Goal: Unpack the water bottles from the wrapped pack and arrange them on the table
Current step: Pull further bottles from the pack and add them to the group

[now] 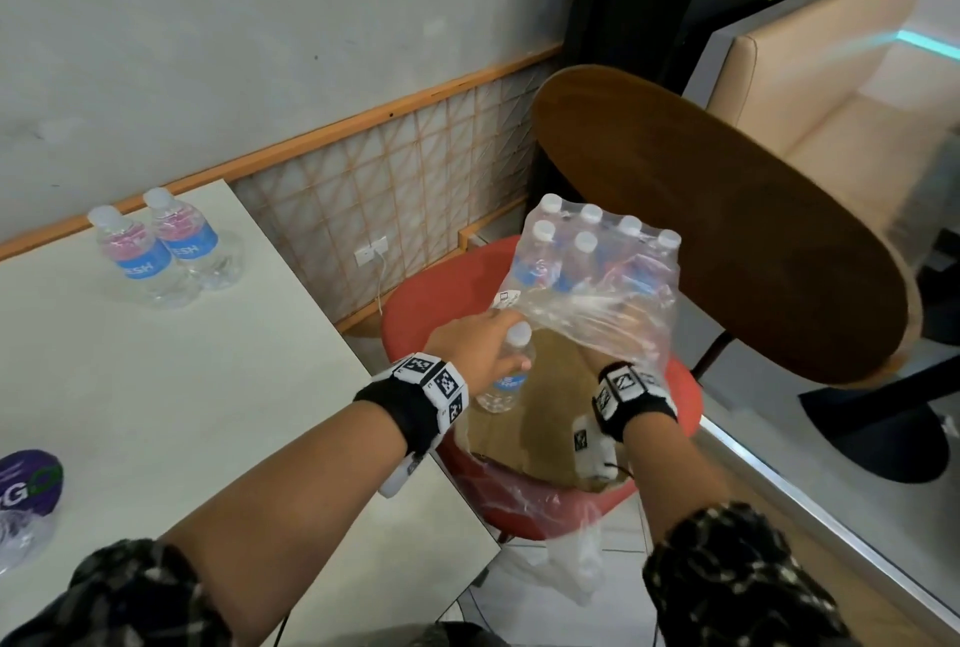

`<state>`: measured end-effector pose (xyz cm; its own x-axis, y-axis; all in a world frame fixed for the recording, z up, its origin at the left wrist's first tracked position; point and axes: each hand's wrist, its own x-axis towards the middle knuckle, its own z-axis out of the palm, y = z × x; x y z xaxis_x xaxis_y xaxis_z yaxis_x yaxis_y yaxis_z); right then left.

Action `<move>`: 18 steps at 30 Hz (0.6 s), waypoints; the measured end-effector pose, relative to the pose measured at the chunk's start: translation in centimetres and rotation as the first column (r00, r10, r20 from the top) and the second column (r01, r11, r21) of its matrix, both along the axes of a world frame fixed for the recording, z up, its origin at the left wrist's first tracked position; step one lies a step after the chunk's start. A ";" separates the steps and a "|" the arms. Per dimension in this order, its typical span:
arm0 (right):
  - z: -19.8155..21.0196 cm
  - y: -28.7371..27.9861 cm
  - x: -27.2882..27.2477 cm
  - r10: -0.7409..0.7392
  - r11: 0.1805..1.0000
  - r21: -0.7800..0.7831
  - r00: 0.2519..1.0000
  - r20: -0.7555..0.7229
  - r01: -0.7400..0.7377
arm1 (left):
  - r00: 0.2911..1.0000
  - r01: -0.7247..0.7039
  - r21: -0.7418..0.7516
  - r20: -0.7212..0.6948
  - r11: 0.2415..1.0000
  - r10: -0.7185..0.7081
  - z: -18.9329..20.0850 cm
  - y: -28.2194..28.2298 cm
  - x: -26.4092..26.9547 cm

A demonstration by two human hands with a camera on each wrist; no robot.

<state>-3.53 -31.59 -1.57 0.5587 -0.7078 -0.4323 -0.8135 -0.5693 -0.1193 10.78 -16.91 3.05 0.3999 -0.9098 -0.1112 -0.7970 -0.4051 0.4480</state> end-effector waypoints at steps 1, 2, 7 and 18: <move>0.2 0.9 0.4 -0.067 0.995 0.082 0.992 0.110 0.058 | 1.000 -0.006 -0.010 -0.014 1.000 0.006 -0.2 0.2 0.1; 0.3 1.6 0.8 -0.137 0.983 0.154 0.963 0.232 0.103 | 1.000 -0.004 -0.015 -0.023 1.000 0.004 -0.3 0.3 0.1; -0.3 5.6 0.1 -0.214 0.976 0.071 0.838 0.502 0.206 | 0.994 0.048 0.026 0.101 0.999 -0.050 0.0 0.7 -0.7; 1.4 11.7 -2.2 -0.353 0.921 0.373 0.659 0.664 0.117 | 0.972 -0.222 -0.448 -0.027 0.866 0.235 2.4 9.5 0.0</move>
